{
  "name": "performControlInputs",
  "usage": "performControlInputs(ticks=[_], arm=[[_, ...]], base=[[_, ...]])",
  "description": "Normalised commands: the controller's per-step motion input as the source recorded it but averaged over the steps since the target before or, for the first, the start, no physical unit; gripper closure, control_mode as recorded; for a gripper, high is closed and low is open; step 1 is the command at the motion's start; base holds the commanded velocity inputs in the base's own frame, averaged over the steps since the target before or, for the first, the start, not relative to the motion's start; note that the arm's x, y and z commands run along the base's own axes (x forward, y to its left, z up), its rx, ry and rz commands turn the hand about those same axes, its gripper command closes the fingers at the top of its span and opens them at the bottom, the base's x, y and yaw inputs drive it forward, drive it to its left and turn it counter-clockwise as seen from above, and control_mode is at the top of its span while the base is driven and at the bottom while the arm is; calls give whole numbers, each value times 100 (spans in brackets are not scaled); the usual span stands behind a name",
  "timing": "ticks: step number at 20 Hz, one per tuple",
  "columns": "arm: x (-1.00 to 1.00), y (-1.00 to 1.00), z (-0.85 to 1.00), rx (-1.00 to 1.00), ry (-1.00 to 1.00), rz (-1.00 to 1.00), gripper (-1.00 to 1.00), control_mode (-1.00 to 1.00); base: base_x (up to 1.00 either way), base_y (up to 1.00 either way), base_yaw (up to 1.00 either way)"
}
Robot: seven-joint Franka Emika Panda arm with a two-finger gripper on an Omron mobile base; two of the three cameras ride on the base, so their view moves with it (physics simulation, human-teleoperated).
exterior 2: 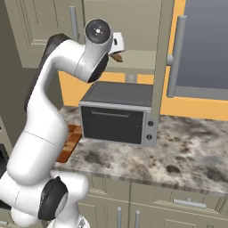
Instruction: Open the cabinet, retrieve the rolling pin, and place it next to the meat on the cutting board to prepare for tenderizing.
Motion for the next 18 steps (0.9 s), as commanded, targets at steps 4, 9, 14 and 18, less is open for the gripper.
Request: performControlInputs(ticks=[4,9,14,18], arm=[[32,0,-3,0,4,1,-100,-100],[30,0,-6,-1,0,0,-100,-100],[27,0,-15,-2,0,0,-100,-100],[29,-2,-14,-2,0,-1,-100,-100]], base=[[0,0,0],[0,0,0],[0,0,0],[0,0,0]])
